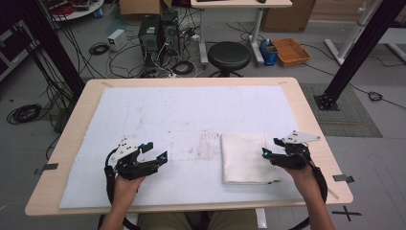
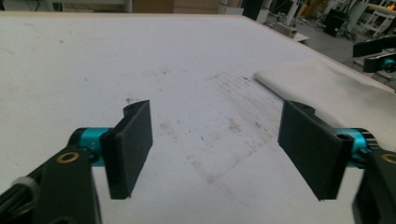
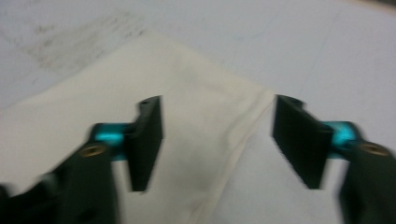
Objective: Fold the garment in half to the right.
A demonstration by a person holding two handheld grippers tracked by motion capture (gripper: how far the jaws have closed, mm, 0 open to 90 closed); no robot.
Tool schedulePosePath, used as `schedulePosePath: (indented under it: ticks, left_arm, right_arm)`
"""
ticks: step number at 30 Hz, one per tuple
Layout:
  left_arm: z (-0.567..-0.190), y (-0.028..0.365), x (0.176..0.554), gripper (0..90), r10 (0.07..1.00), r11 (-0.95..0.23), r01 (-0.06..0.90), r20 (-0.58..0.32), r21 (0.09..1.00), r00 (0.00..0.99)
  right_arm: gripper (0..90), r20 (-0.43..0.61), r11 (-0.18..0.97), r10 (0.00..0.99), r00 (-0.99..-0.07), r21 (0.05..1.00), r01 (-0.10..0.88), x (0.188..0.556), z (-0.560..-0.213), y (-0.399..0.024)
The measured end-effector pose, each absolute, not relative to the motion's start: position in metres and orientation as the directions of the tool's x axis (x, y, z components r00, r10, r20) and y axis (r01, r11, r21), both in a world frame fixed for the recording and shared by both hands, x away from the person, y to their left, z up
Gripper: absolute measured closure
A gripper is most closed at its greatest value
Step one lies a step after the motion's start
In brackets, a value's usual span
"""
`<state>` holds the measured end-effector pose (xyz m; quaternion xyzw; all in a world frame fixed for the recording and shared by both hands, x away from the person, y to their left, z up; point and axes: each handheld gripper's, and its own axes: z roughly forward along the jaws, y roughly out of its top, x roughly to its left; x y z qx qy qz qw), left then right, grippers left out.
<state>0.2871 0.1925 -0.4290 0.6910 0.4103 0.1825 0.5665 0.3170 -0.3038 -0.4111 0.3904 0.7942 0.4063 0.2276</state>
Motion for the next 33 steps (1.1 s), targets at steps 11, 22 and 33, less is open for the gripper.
schedulePosePath:
  ticks: [11, 22, 33]
  left_arm:
    - [-0.421, 0.212, 0.290, 20.9, 0.790, -0.029, 0.316, -0.172, 0.948, 0.588]
    - [-0.417, 0.217, 0.289, 20.9, 0.801, -0.049, 0.270, -0.124, 0.962, 0.586]
    - [-0.420, 0.221, 0.287, 20.9, 0.805, -0.030, 0.272, -0.138, 0.962, 0.576]
  right_arm:
    - [19.5, -0.056, 0.305, 0.847, -0.529, 0.866, 0.397, 0.308, -0.390, -0.322]
    - [19.5, -0.063, 0.312, 0.849, -0.524, 0.860, 0.403, 0.302, -0.389, -0.324]
    - [19.5, -0.059, 0.319, 0.845, -0.531, 0.853, 0.413, 0.304, -0.392, -0.320]
